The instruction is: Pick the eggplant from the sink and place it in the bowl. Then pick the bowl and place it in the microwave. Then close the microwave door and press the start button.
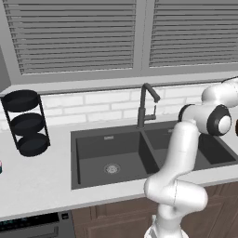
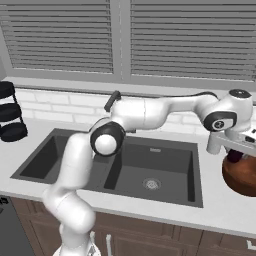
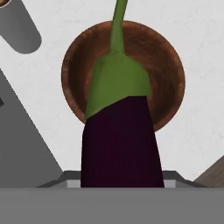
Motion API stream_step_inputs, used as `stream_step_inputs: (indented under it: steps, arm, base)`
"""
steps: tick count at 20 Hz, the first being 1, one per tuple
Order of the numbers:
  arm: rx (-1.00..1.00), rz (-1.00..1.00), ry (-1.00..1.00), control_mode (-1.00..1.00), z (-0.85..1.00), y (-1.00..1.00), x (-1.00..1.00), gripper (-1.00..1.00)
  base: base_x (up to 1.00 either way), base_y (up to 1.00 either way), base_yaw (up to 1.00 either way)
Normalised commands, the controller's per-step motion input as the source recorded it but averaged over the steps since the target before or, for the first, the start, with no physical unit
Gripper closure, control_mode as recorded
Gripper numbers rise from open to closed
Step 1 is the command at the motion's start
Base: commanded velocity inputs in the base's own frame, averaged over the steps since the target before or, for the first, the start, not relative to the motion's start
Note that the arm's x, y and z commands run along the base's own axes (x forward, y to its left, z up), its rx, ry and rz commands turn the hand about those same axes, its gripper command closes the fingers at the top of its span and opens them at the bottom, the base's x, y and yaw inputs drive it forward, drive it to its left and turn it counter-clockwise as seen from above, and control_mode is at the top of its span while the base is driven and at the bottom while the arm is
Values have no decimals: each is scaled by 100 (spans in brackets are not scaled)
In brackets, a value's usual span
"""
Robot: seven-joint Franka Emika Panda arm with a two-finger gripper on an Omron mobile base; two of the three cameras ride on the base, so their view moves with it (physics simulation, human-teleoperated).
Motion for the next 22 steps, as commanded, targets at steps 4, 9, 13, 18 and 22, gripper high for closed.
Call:
stream_step_inputs:
  steps: [4,9,13,18,22]
  arm:
    - [-2,0,0,-100,-36,-1,10,100]
    - [-13,0,0,-100,-70,0,44,100]
    - [-8,0,0,-100,-68,-24,46,100]
    - [0,0,5,-100,-55,-27,3,100]
    - [0,0,11,-100,-45,-6,1,100]
  base:
    - [0,0,0]
    - [0,0,0]
    - [0,0,0]
    - [0,0,0]
    - [0,0,0]
